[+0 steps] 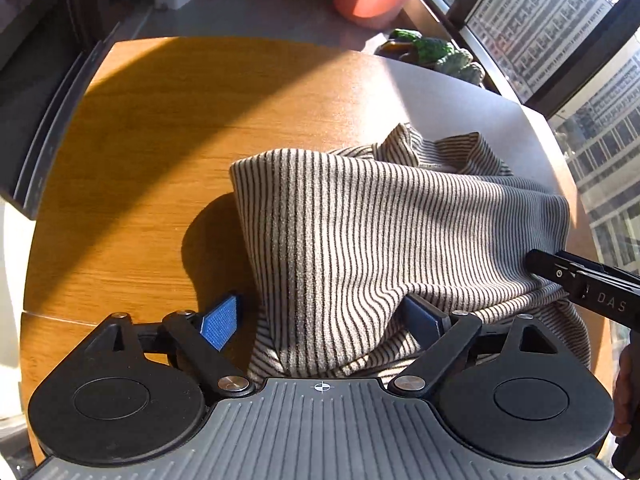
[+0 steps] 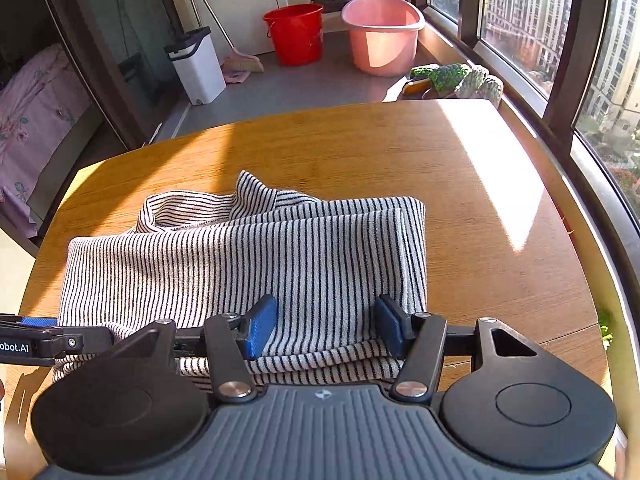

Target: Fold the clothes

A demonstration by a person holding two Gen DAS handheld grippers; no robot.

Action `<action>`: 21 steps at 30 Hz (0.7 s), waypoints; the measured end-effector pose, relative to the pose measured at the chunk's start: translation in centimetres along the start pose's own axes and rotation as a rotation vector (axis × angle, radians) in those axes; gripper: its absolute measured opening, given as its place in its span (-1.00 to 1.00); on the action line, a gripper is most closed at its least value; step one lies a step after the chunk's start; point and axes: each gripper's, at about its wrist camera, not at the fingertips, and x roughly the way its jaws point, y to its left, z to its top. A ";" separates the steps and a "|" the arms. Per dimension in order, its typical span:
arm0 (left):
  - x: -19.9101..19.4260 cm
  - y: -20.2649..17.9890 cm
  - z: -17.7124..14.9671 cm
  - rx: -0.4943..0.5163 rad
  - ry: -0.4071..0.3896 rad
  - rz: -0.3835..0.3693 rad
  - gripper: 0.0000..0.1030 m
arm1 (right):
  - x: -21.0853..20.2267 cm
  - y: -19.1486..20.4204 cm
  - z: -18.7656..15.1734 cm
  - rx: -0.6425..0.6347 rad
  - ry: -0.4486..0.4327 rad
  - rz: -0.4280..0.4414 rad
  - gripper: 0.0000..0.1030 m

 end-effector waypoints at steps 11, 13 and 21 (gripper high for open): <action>1.1 -2.1 5.4 0.068 -0.126 0.197 0.46 | 3.5 -1.1 5.3 -0.144 -0.001 0.138 0.43; 0.9 -2.1 6.8 0.046 -0.137 0.234 0.45 | 2.7 -2.1 6.0 -0.128 -0.003 0.170 0.38; -3.8 -4.6 3.2 0.010 -0.174 0.117 0.52 | -2.0 -4.5 3.3 -0.158 0.033 0.244 0.35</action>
